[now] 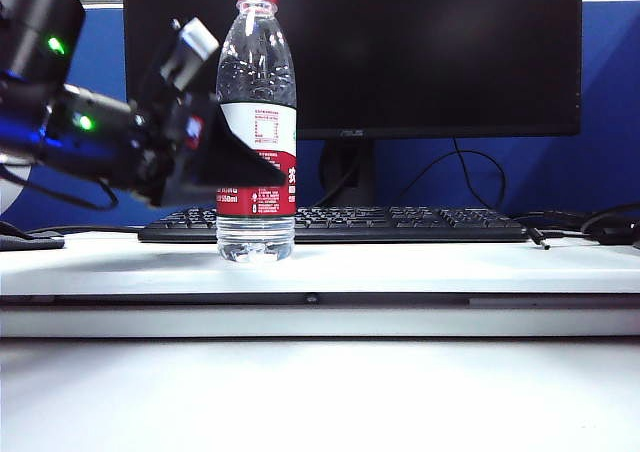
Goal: Unscrew the cap from the plastic bottle on the table.
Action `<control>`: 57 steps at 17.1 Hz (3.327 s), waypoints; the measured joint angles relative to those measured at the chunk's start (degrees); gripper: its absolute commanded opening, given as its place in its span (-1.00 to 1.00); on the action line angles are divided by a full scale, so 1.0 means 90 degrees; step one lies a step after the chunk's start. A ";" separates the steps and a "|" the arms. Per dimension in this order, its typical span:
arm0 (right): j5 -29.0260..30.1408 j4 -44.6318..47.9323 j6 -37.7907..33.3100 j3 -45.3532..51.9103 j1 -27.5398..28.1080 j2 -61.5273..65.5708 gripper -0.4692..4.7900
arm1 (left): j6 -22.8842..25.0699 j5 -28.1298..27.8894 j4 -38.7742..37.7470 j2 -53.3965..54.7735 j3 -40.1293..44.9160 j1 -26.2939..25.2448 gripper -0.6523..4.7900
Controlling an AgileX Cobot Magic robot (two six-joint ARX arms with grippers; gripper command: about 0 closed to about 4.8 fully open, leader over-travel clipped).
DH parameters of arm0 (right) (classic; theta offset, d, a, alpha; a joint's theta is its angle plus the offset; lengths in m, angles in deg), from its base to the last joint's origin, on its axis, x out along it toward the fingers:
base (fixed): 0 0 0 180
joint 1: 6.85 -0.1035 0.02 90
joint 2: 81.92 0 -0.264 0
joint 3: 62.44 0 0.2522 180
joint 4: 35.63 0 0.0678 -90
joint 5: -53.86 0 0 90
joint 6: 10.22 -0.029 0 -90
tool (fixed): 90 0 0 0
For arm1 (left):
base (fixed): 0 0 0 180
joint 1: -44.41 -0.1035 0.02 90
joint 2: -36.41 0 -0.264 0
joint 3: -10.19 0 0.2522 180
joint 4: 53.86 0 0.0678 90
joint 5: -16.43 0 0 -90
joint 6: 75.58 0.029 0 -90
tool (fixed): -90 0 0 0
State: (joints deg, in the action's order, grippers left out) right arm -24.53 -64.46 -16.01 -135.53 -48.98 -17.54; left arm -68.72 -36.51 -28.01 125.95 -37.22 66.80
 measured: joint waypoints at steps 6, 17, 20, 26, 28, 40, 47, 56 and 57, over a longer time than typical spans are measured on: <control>0.0002 -0.0036 -0.0002 0.0002 0.0000 -0.0061 -0.83 | 0.0000 0.0240 -0.0673 -0.0792 0.0000 -0.0515 1.00; 0.0000 -0.0051 -0.0104 0.0000 0.0000 -0.0359 -0.83 | 0.0000 0.0284 -0.2166 -0.2295 0.0000 -0.0529 1.00; 0.0000 -0.0051 -0.0119 0.0000 0.0000 -0.0568 -0.83 | 0.0000 -0.0250 -0.2817 -0.3099 0.0000 -0.0529 0.63; -0.0119 -0.0049 -0.0158 0.0000 0.0002 -0.0935 -0.83 | -0.0061 -0.0478 -0.3638 -0.5396 -0.0002 -0.0529 -0.78; -0.0066 -0.0104 -0.0226 0.0000 0.0000 -0.0940 -0.83 | -0.0362 -0.0901 -0.3825 -0.5962 -0.0002 -0.0527 -0.78; -0.1600 0.1889 -0.0182 0.2305 -0.2021 -0.2268 -0.83 | -0.2205 -0.2042 -0.5955 -0.9904 0.0386 -0.0527 -0.78; -0.4194 0.2849 -0.0857 0.4772 -0.2263 -0.5219 -0.82 | -0.2171 -0.1734 -0.6222 -0.9906 0.0420 -0.0525 -0.78; -0.7580 0.3315 -0.0185 0.5200 -0.1802 -0.7130 -0.82 | -0.2169 -0.1683 -0.6448 -0.9906 0.0432 -0.0525 -0.78; -0.7582 0.3206 -0.0185 0.5202 -0.1804 -0.7130 -0.82 | -0.2169 -0.1700 -0.6482 -0.9906 0.0432 -0.0525 -0.78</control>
State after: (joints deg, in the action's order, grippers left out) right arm -92.76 -35.61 -17.67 -88.72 -65.22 -81.72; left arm -88.24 -51.81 -86.34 36.79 -33.33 62.08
